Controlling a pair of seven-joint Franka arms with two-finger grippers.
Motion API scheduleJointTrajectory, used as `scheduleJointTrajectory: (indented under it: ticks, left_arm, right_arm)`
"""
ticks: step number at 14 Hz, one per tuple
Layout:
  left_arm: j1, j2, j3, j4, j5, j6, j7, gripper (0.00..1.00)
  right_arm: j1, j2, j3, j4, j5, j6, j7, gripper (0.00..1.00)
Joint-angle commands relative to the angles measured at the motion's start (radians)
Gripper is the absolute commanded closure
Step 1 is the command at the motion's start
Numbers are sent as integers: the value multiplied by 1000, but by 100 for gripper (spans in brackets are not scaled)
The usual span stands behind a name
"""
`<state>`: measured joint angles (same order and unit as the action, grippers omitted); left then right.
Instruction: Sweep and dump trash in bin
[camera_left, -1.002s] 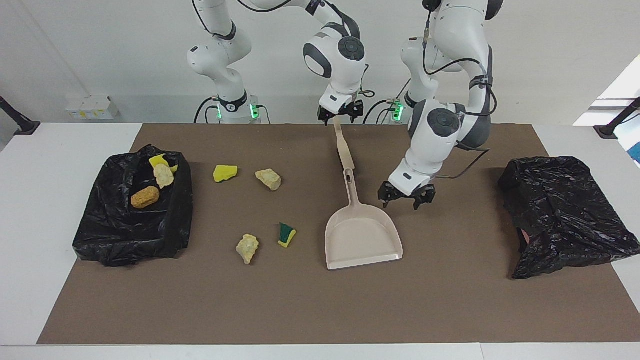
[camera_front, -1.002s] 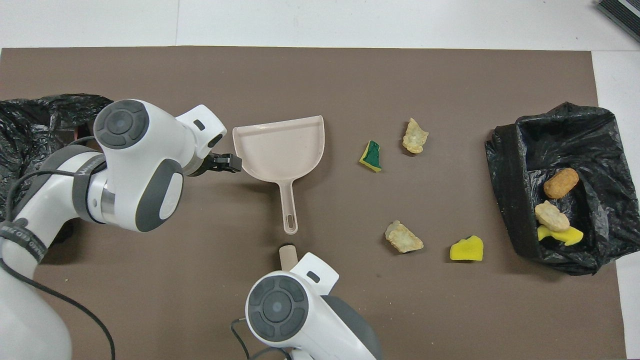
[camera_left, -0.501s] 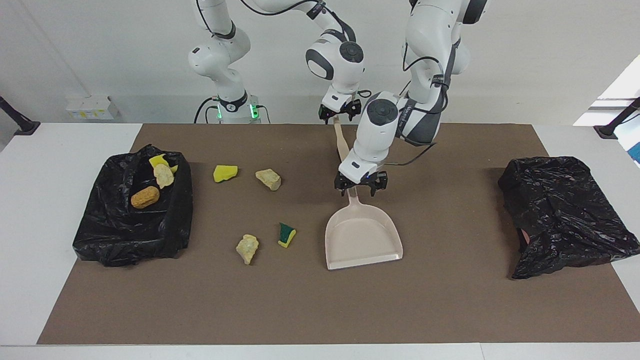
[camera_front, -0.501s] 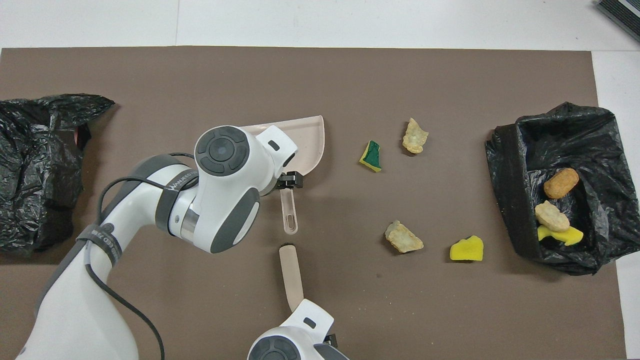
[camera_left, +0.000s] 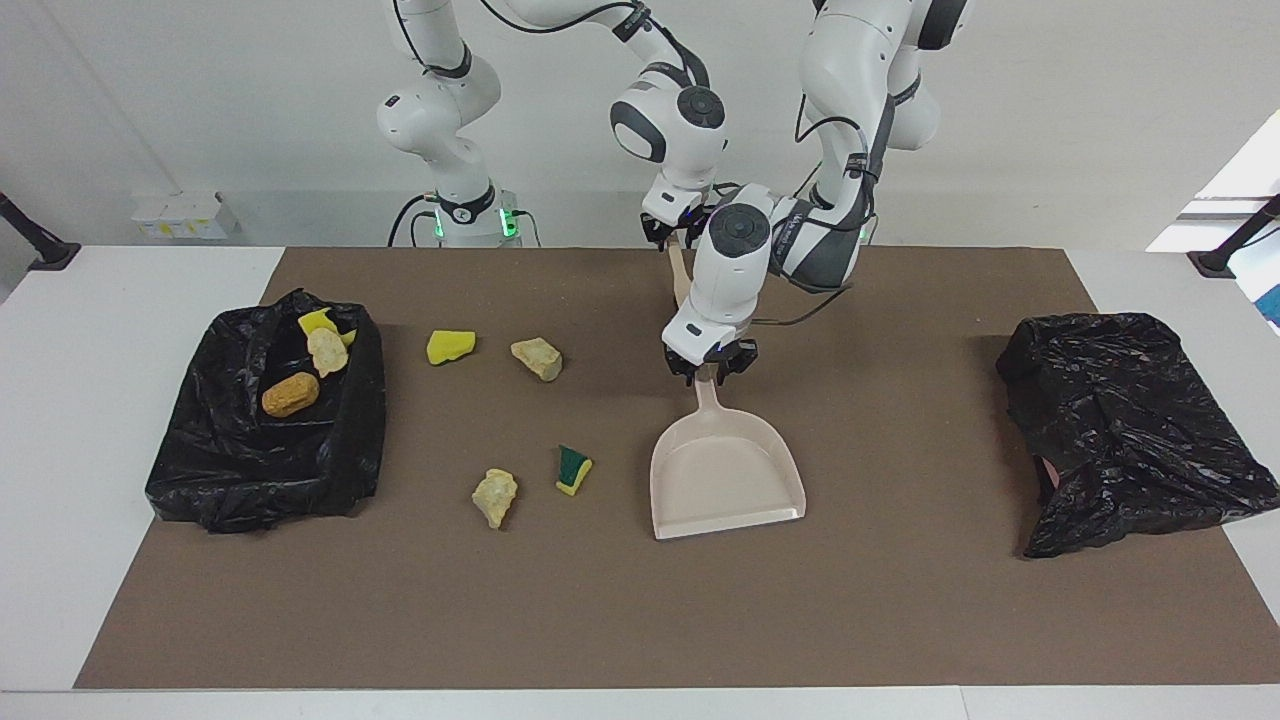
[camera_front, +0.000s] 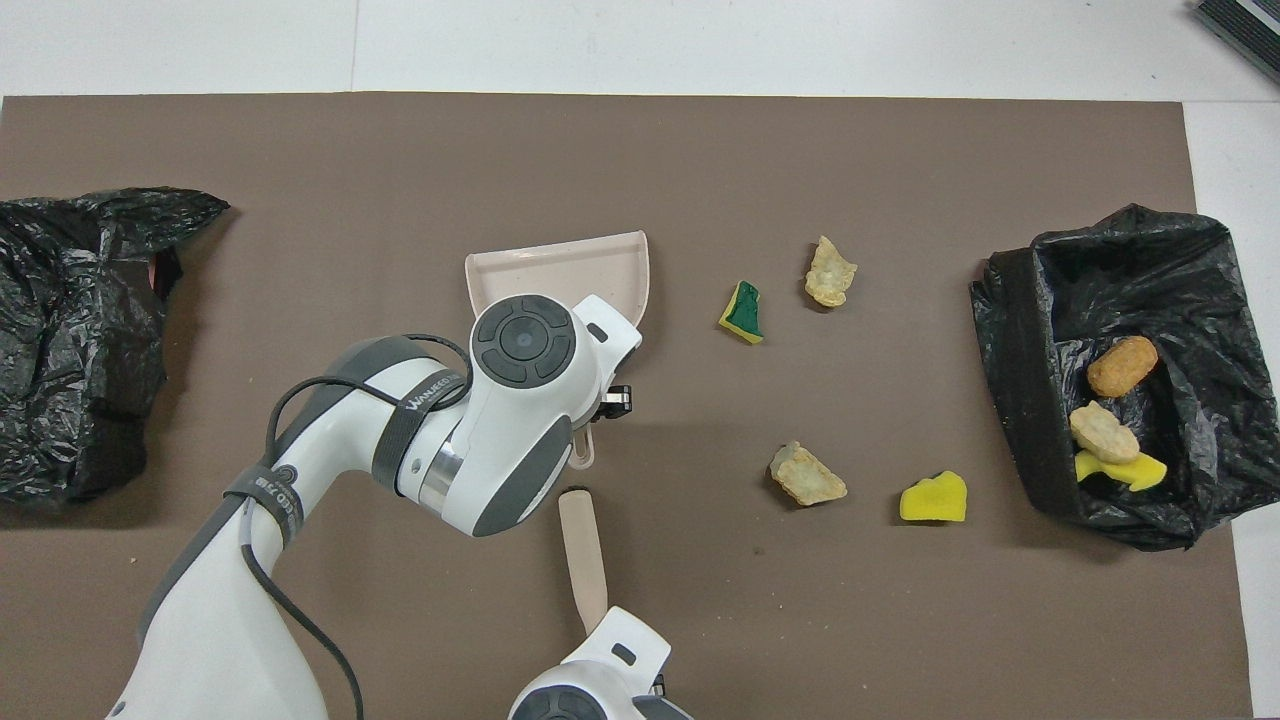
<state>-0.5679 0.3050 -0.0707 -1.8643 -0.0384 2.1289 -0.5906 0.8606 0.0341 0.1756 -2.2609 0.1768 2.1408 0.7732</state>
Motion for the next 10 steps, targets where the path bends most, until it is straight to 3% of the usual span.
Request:
scheduleJointTrajectory:
  ticks: [1, 3, 6, 10]
  left_arm:
    - [14, -13, 12, 14, 8, -37, 8, 100]
    - [42, -24, 14, 30, 11, -38, 35, 100]
    - [101, -43, 17, 36, 15, -38, 231, 100]
    - [181, -46, 20, 37, 15, -37, 636, 100]
  right_arm:
    - [3, -26, -4, -23, 13, -13, 35, 100]
    - [-3, -43, -5, -23, 1, -39, 73, 100]
    - [-29, -262, -13, -45, 1, -224, 239, 100]
    - [-90, -247, -15, -42, -16, -201, 183, 100]
